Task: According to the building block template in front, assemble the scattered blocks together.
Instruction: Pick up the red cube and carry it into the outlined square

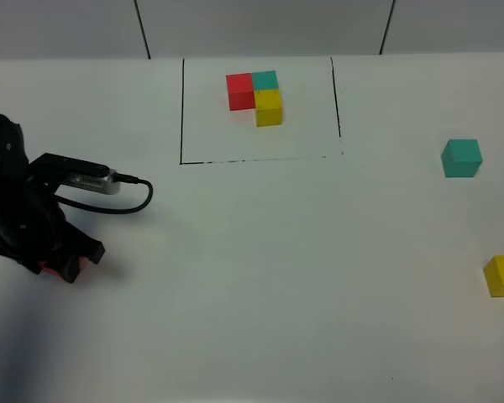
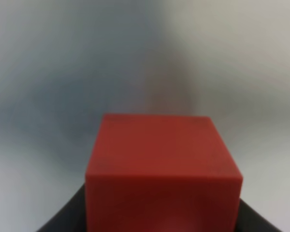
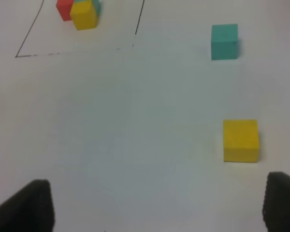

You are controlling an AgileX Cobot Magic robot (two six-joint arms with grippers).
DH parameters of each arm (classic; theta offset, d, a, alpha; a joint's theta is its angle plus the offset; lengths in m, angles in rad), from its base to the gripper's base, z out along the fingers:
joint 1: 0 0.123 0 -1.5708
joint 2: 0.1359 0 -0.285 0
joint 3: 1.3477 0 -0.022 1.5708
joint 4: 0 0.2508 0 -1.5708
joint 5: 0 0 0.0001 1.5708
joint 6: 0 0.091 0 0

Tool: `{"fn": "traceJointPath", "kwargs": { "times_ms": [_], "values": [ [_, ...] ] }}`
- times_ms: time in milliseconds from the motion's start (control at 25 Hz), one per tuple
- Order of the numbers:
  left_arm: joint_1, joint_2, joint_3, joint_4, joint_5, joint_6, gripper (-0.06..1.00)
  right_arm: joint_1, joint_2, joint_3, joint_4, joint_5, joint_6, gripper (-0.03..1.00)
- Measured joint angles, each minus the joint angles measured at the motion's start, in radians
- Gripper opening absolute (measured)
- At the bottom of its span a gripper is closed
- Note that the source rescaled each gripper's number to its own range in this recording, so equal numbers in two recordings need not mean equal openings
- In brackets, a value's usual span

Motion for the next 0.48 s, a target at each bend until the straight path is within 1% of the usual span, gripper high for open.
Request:
{"fn": "traceJointPath", "kwargs": {
  "times_ms": [160, 280, 400, 480],
  "values": [
    [-0.102, 0.021, -0.085, 0.001, 0.022, 0.133, 0.01, 0.0, 0.0, 0.0, 0.0, 0.0, 0.0, 0.76],
    [-0.184, 0.078, -0.191, 0.002, 0.067, 0.246, 0.01, 0.0, 0.0, 0.0, 0.003, 0.0, 0.0, 0.76],
    [-0.263, 0.154, -0.311, 0.004, 0.107, 0.302, 0.01, 0.0, 0.0, 0.0, 0.005, 0.0, 0.0, 0.76],
    [-0.309, 0.213, -0.398, 0.022, 0.131, 0.328, 0.01, 0.0, 0.0, 0.0, 0.008, 0.0, 0.0, 0.76]
  ]
}}
